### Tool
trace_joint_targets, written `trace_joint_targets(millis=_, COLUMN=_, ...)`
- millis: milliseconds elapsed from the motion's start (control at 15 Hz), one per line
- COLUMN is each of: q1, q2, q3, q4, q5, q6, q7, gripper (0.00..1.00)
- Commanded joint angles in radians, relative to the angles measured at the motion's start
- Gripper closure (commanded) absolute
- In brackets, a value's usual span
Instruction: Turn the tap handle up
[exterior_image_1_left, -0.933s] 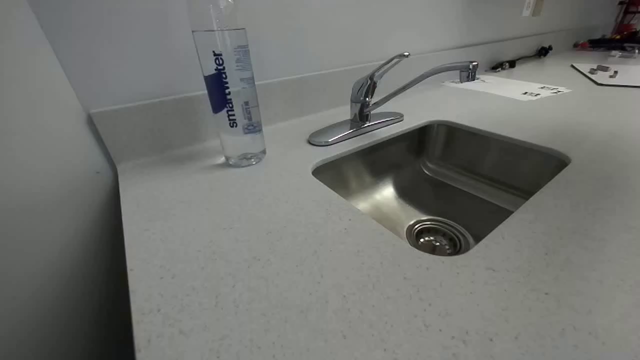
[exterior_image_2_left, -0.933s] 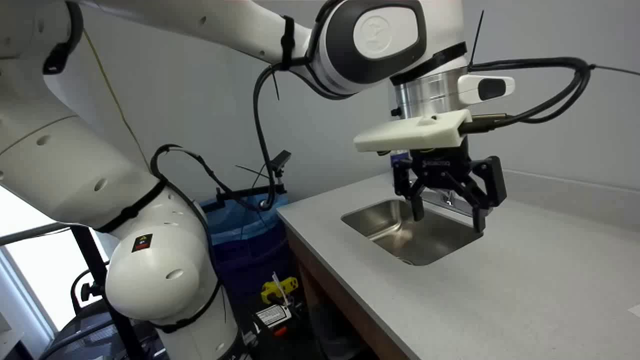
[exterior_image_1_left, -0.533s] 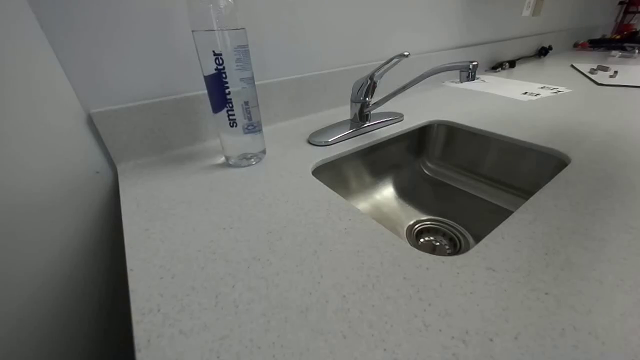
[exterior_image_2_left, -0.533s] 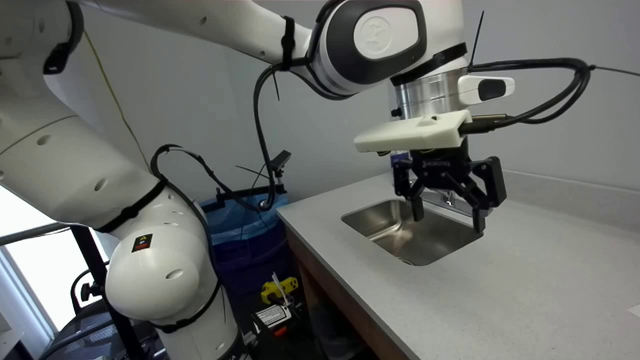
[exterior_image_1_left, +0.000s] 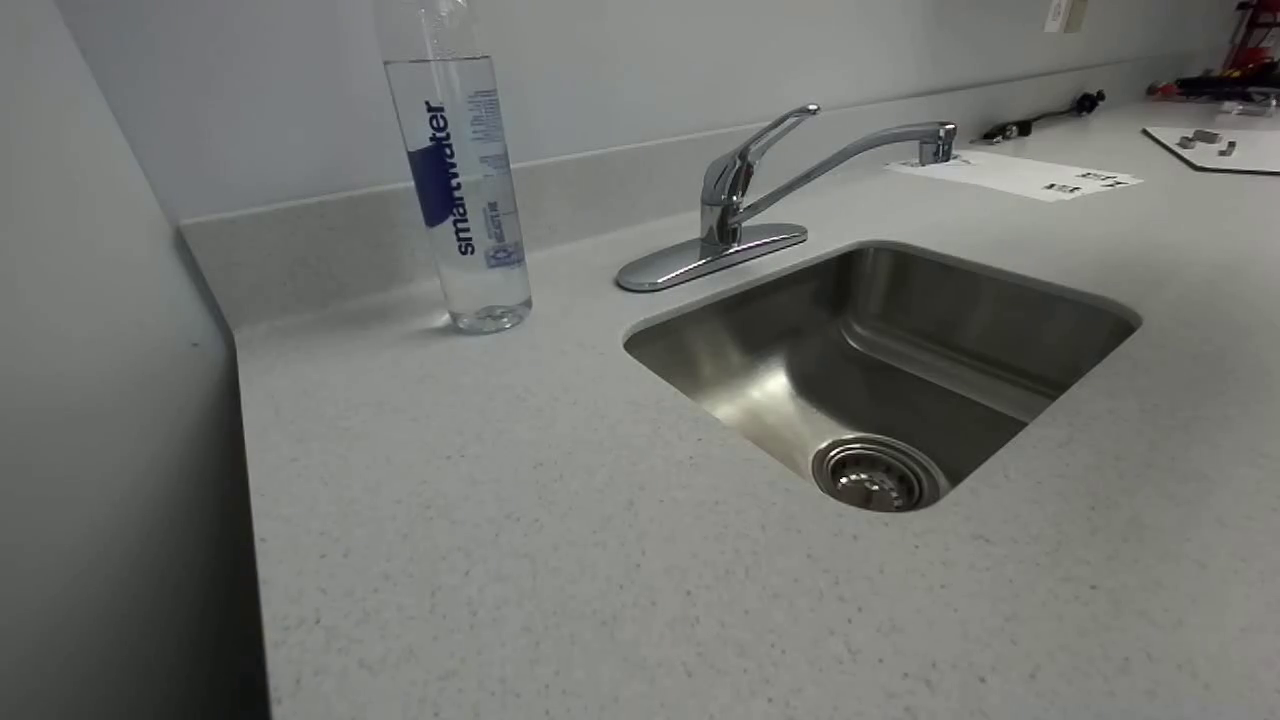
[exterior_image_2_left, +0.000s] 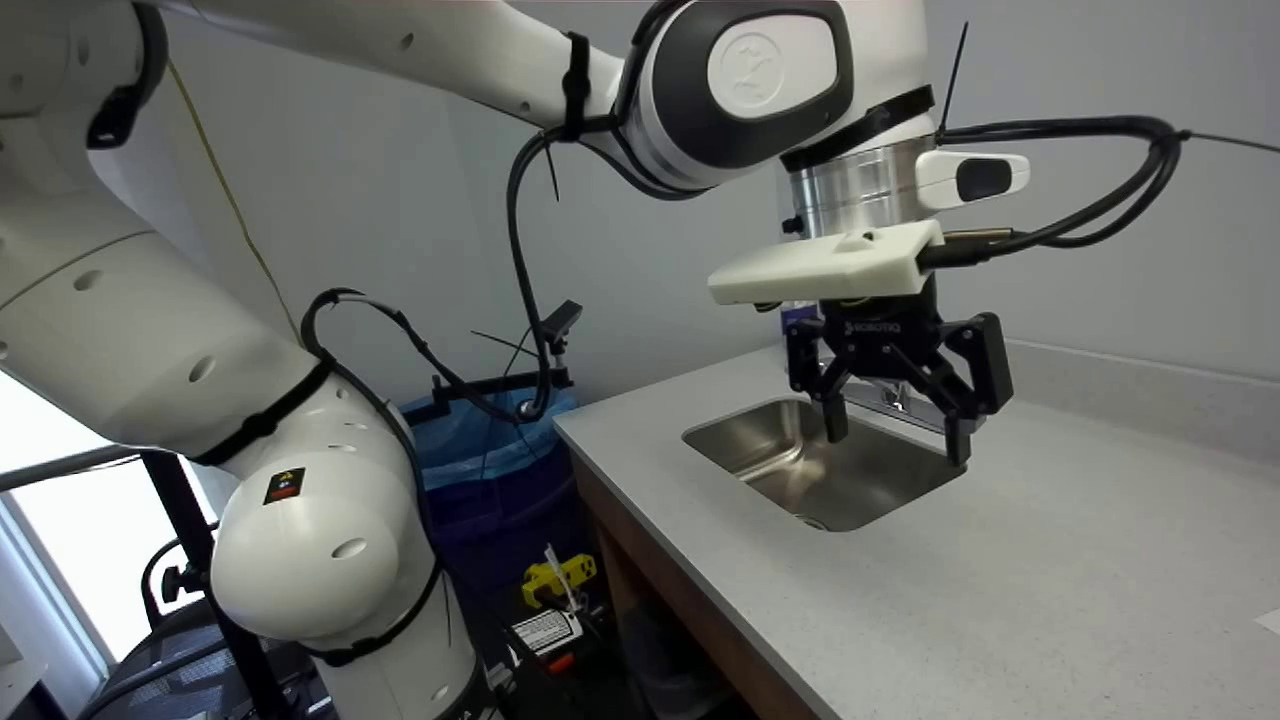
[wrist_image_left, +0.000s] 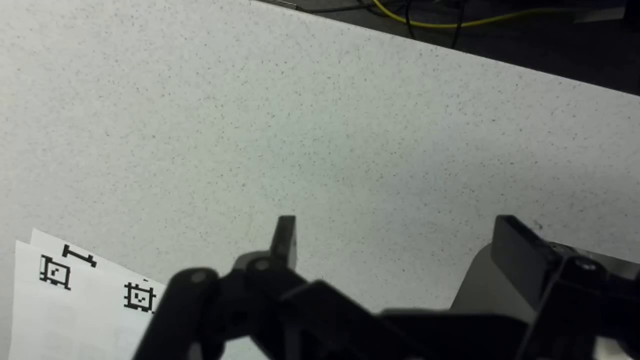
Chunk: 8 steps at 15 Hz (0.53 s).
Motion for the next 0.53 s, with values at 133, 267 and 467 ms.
trace_joint_targets(millis=133, q1=0.001, q2=0.026, q3=0.018, q4=0.020, q5=0.020, q6=0.000, q7=0.001, gripper=0.00)
trace_joint_targets(millis=267, q1=0.010, q2=0.047, q3=0.028, q4=0.037, q5=0.030, q6=0.003, q7=0.003, gripper=0.00)
trace_joint_targets(millis=467, q1=0.031, q2=0.095, q3=0.048, q4=0.080, q5=0.057, q6=-0.003, q7=0.006, gripper=0.00)
